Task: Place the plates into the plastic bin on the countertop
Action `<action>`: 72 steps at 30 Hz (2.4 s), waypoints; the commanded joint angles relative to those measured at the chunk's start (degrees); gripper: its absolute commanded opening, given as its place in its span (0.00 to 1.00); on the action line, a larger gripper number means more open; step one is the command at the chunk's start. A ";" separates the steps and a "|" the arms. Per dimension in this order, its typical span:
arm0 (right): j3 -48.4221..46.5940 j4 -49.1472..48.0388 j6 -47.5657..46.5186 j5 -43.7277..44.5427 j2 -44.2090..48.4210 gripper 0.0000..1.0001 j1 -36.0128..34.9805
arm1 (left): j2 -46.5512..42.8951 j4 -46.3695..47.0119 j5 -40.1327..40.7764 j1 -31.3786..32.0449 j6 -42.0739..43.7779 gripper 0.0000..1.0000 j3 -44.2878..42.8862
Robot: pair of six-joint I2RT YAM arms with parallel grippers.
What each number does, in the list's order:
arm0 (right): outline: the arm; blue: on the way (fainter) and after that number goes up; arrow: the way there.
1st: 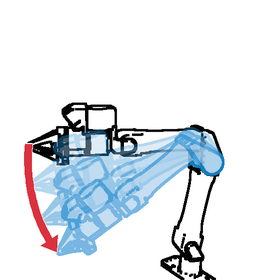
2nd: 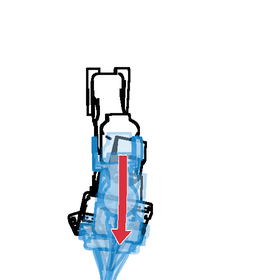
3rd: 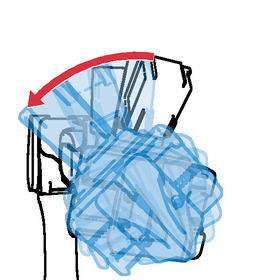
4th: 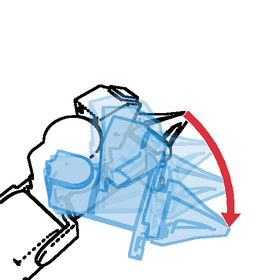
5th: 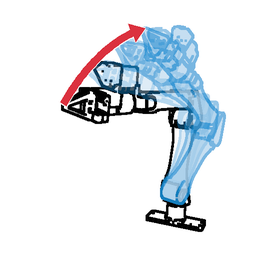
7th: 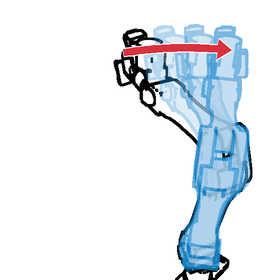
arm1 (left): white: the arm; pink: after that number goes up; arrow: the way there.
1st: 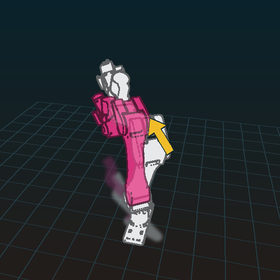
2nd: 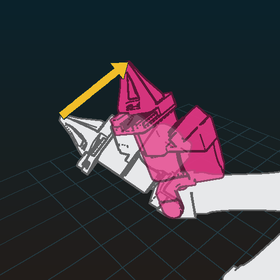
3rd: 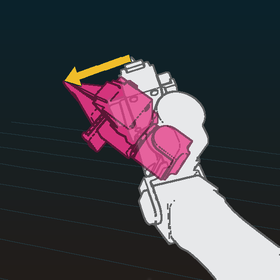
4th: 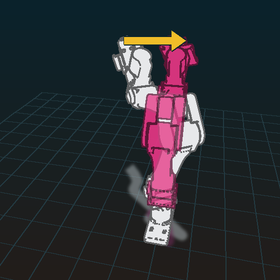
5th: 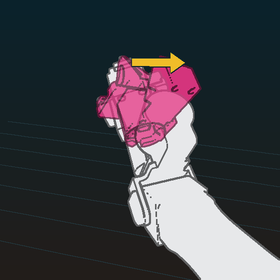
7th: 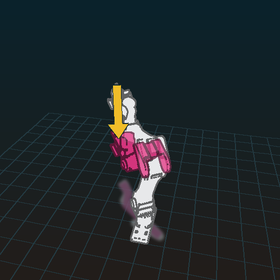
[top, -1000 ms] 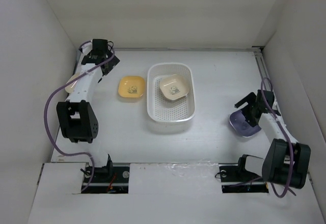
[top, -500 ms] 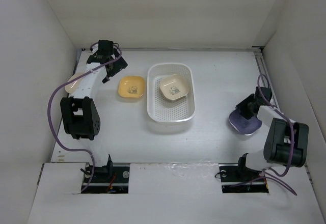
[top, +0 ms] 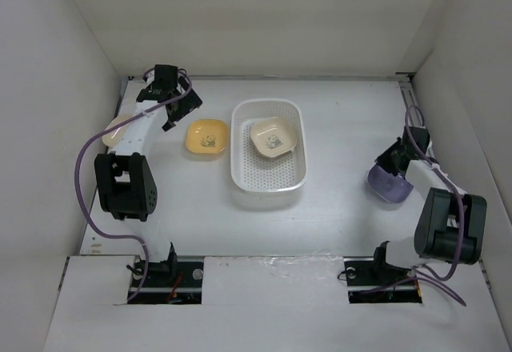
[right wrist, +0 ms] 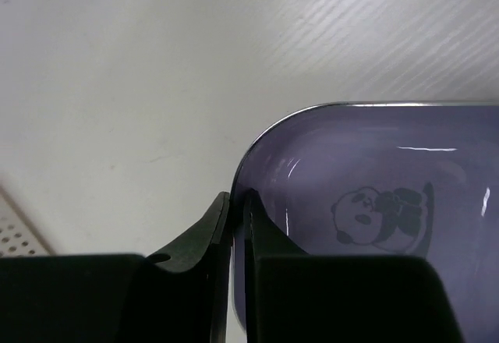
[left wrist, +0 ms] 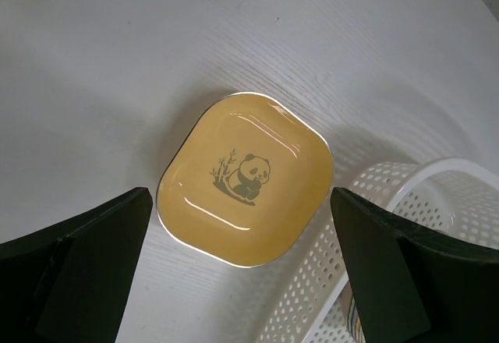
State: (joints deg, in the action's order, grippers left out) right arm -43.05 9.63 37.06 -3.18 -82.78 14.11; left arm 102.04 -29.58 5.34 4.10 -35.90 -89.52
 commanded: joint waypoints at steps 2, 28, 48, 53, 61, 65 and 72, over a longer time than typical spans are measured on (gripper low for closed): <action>-4.49 2.58 -1.72 -0.78 6.65 0.00 -5.22 | -3.16 1.98 -1.13 -0.14 -0.22 1.00 2.24; -83.16 36.60 -40.66 2.89 -39.64 0.00 -52.34 | -9.13 0.49 5.55 -1.90 -4.27 1.00 14.54; -80.25 34.23 -32.32 5.90 -36.67 0.89 -54.97 | -8.52 2.16 4.76 -1.90 -3.74 1.00 15.60; -78.96 33.71 -31.79 7.84 -30.96 1.00 -56.30 | -4.15 4.45 1.95 -1.90 -1.28 1.00 15.87; -68.49 28.17 -31.26 6.00 -18.83 1.00 -56.30 | 3.50 5.33 3.71 -0.76 -2.85 0.95 14.37; -65.94 27.46 -31.26 6.52 -16.53 1.00 -56.82 | 5.71 5.15 3.71 -0.76 -4.08 0.76 15.16; -63.92 26.85 -31.26 7.14 -13.29 1.00 -56.82 | 6.16 1.03 7.21 -0.76 -6.63 0.00 13.32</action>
State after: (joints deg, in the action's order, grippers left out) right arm -107.11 38.76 5.21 3.25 -98.50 -42.37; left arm 108.57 -24.53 8.23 3.38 -41.47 -74.96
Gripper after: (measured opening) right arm 0.998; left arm 0.034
